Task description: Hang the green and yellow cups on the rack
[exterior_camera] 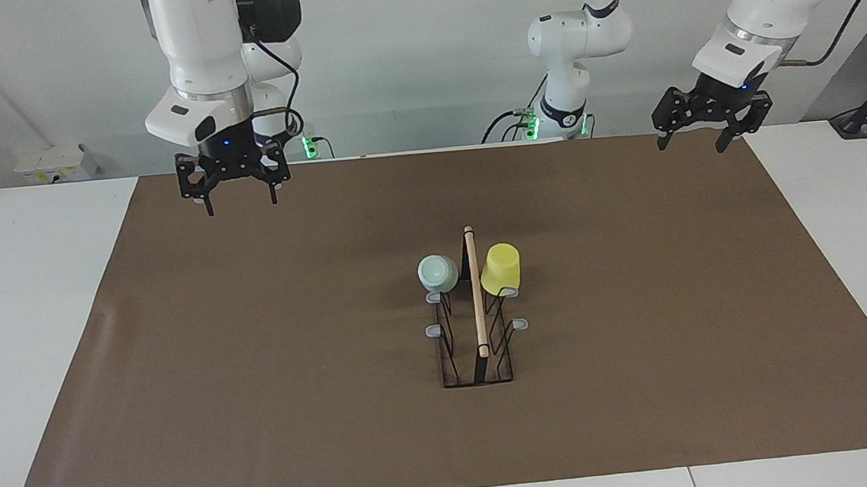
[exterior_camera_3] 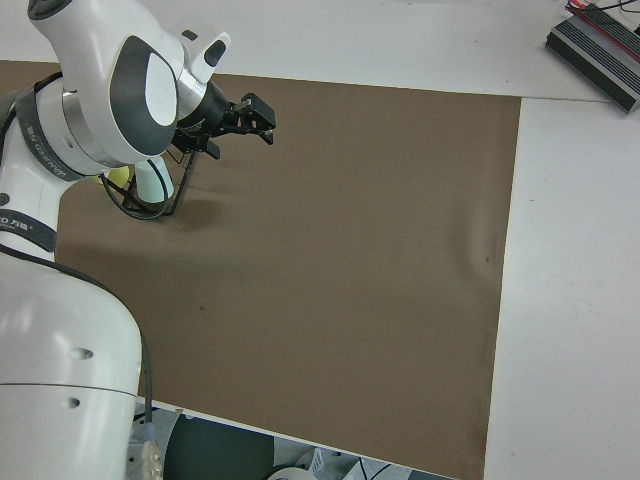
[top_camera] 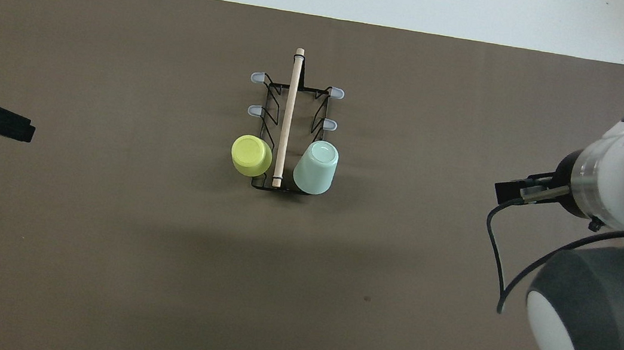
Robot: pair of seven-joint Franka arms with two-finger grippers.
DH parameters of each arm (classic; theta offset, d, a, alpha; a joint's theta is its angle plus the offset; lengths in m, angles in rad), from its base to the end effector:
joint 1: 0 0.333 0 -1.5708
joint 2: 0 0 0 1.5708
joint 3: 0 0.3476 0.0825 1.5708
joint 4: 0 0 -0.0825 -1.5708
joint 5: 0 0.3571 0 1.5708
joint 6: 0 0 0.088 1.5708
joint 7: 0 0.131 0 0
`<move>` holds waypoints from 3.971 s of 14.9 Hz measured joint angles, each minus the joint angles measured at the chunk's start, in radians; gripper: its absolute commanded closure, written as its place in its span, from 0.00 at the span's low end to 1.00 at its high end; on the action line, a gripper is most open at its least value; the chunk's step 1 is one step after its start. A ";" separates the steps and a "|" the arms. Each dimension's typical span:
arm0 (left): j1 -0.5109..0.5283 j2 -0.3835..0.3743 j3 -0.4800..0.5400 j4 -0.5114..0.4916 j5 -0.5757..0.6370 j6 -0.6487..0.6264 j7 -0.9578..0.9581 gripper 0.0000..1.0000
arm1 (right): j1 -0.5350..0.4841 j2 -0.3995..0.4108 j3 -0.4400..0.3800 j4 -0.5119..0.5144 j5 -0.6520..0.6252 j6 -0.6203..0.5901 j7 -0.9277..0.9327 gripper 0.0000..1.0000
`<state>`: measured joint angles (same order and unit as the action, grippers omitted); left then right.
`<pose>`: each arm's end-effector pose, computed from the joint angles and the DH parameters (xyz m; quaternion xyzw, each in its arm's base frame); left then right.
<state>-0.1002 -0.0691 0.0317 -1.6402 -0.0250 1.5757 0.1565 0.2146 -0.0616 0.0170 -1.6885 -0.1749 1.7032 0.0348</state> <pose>0.5027 -0.0371 0.6373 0.9936 -0.1123 0.0029 0.0135 0.5107 0.0996 0.6253 0.9898 0.1060 0.0493 0.0816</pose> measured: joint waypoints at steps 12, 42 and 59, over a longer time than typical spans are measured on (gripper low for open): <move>0.000 0.000 -0.001 -0.001 0.001 -0.018 -0.041 0.00 | -0.133 0.094 -0.015 0.213 0.171 -0.252 0.076 0.00; 0.000 0.000 0.000 -0.001 0.001 -0.020 -0.043 0.00 | -0.177 0.007 -0.012 0.055 0.153 -0.213 0.026 0.00; 0.000 0.000 0.000 -0.001 0.001 -0.020 -0.043 0.00 | -0.180 0.007 -0.013 0.054 0.155 -0.213 0.026 0.00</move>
<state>-0.1004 -0.0689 0.0314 -1.6413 -0.0238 1.5558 0.1131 0.0345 -0.0542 0.0038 -1.6343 -0.0197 1.4904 0.0611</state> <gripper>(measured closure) 0.000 0.000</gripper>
